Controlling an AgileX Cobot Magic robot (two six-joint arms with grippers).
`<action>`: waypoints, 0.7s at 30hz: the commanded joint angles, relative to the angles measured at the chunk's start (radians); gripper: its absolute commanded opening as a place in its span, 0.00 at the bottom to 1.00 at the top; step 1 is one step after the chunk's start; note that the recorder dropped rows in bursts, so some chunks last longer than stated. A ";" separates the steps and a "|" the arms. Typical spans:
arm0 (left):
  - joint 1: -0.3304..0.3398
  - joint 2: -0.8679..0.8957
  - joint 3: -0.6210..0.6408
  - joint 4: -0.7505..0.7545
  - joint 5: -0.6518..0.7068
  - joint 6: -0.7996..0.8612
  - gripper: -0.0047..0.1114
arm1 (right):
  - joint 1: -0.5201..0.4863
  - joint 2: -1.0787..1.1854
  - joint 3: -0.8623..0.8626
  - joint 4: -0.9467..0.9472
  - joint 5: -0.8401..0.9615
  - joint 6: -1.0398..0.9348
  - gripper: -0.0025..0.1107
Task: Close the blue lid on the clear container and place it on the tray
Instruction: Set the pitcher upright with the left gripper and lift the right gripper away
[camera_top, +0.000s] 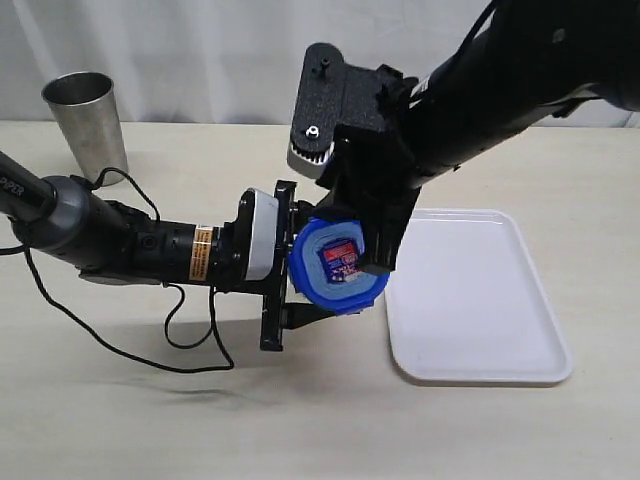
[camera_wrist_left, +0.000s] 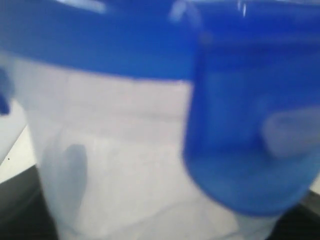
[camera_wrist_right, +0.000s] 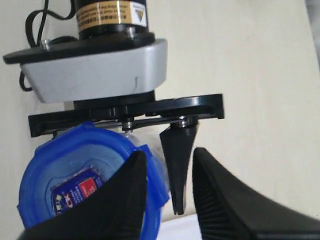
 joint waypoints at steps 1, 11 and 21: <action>-0.004 -0.018 -0.006 -0.046 -0.040 -0.101 0.04 | -0.016 -0.064 0.003 -0.002 -0.048 0.071 0.29; -0.004 -0.018 -0.006 -0.194 -0.024 -0.520 0.04 | -0.127 -0.252 0.006 0.004 -0.102 0.354 0.06; -0.004 -0.018 -0.006 -0.221 -0.027 -0.614 0.04 | -0.125 -0.565 0.415 0.308 -0.594 0.361 0.06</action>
